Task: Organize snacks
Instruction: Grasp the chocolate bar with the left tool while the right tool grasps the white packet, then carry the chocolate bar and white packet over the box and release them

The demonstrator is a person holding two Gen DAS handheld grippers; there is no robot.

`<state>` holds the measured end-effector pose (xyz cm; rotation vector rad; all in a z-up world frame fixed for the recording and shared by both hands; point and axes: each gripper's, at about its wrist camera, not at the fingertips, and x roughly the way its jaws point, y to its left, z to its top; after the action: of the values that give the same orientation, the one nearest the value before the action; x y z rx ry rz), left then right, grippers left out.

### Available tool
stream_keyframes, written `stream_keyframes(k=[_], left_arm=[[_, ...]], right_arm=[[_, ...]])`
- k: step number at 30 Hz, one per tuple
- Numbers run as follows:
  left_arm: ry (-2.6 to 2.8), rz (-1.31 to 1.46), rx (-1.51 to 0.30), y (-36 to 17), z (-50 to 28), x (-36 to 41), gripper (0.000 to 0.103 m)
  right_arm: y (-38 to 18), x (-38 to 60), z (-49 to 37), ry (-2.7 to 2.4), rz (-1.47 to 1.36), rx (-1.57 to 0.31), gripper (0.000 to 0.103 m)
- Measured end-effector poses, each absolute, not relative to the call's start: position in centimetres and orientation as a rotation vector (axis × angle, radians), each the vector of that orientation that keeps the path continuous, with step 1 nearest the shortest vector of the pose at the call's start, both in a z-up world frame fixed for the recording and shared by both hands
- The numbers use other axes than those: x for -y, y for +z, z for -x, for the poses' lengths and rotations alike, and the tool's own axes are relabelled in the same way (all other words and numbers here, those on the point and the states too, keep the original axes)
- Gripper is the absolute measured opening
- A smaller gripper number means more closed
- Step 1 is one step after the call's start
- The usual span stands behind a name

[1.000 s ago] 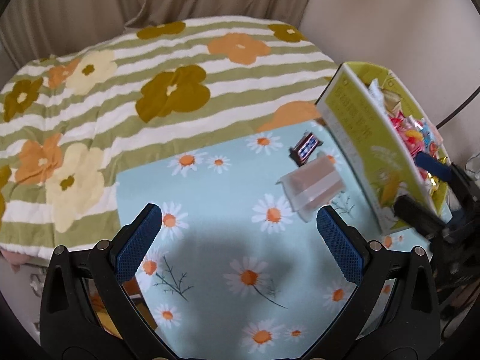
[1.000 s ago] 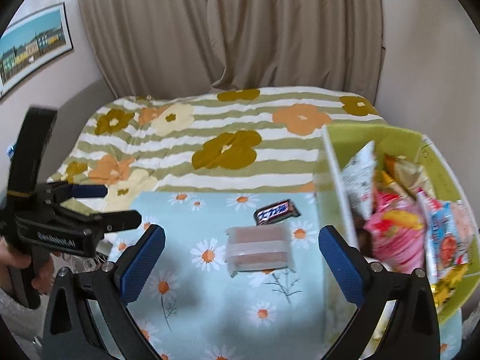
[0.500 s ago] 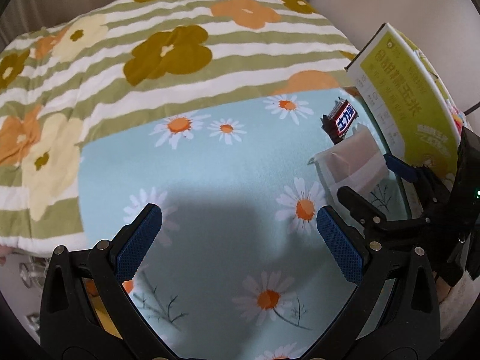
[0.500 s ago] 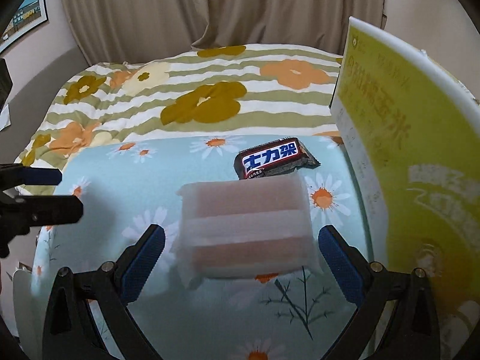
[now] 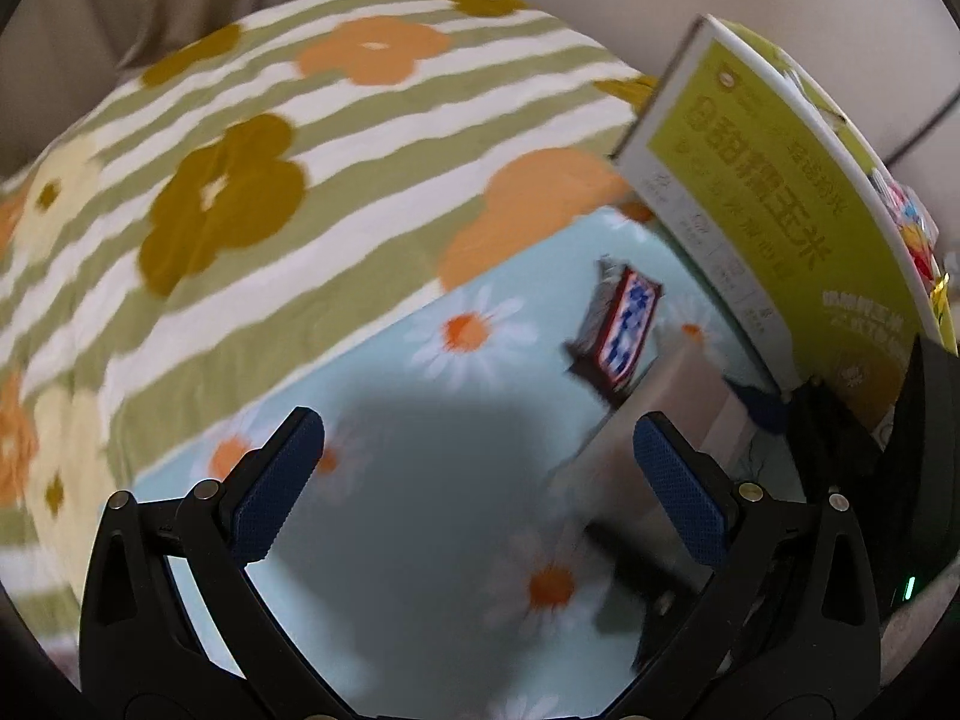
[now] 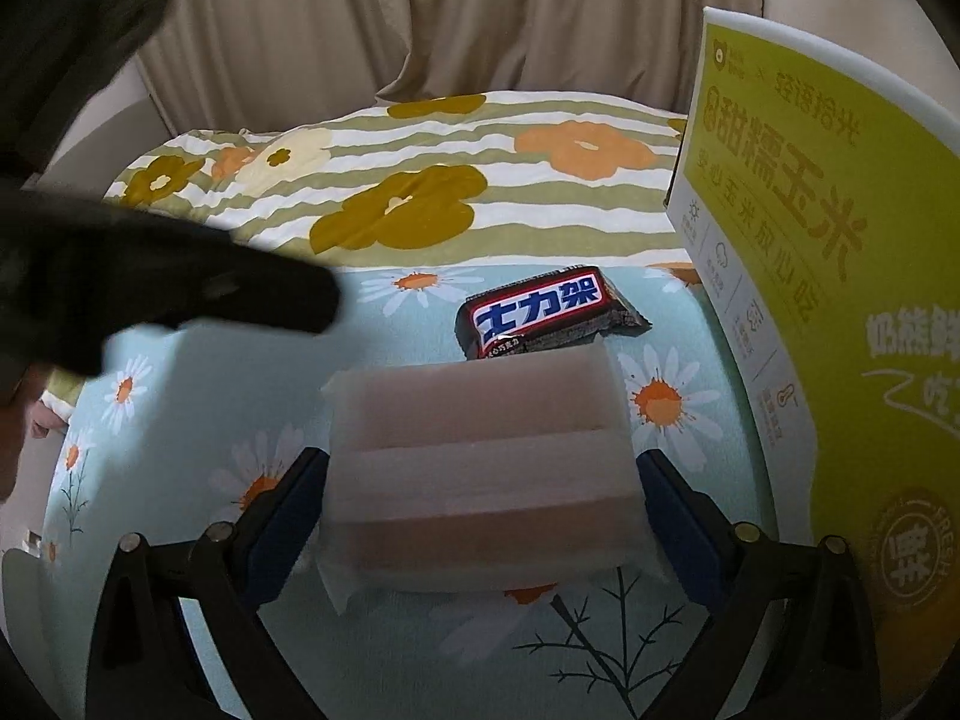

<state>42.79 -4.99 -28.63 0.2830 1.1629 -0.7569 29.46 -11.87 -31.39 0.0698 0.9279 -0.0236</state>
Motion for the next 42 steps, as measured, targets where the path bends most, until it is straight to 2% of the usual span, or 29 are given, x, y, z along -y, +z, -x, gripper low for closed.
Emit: stream_keyframes(k=[5,9,13,18,21,23,25,27,31,42], left_arm=[[-0.852,-0.35,-1.169,-29.3,-43.7,8.7,0.102],[-0.91,-0.412,-1.166,-29.7,-44.0,11.3,0.102],[-0.933,-0.463,-1.176,-30.4,-43.9,12.8,0.096],[-0.951,-0.487,-1.193,-31.1,-43.9,13.6,0.078],[-0.963,-0.515,-1.196,-31.5,-43.5,13.9,0.072],[-0.978,-0.523,-1.202,-31.7,-43.1,14.2,0.063],[-0.972,-0.548,-1.182,-31.8,-42.7,14.4,0.061],[-0.983,-0.552,-1.156,-31.5,-42.3,14.5,0.044],[-0.98,-0.594,-1.11,-31.0,-41.6,15.0,0.027],[-0.959,-0.589,-1.113,-29.7,-40.1,14.2,0.026]], right_arm=[[-31.4,11.9,-29.2,-0.034,-0.065,-0.921,0.091],[-31.1,11.8,-28.5,-0.029,-0.07,-0.909,0.08],[-30.8,11.8,-27.7,-0.031,-0.093,-0.906,0.076],[-30.5,11.6,-26.2,-0.027,-0.104,-0.906,0.075],[-30.3,11.6,-25.9,-0.023,-0.108,-0.916,0.074],[-30.0,11.7,-25.6,-0.023,-0.119,-0.92,0.074],[-29.9,11.9,-25.4,-0.025,-0.127,-0.922,0.074],[-29.9,12.2,-25.2,-0.028,-0.131,-0.921,0.074],[-29.7,12.8,-24.5,-0.03,-0.139,-0.919,0.074],[-28.7,12.0,-24.8,-0.028,-0.121,-0.901,0.073]])
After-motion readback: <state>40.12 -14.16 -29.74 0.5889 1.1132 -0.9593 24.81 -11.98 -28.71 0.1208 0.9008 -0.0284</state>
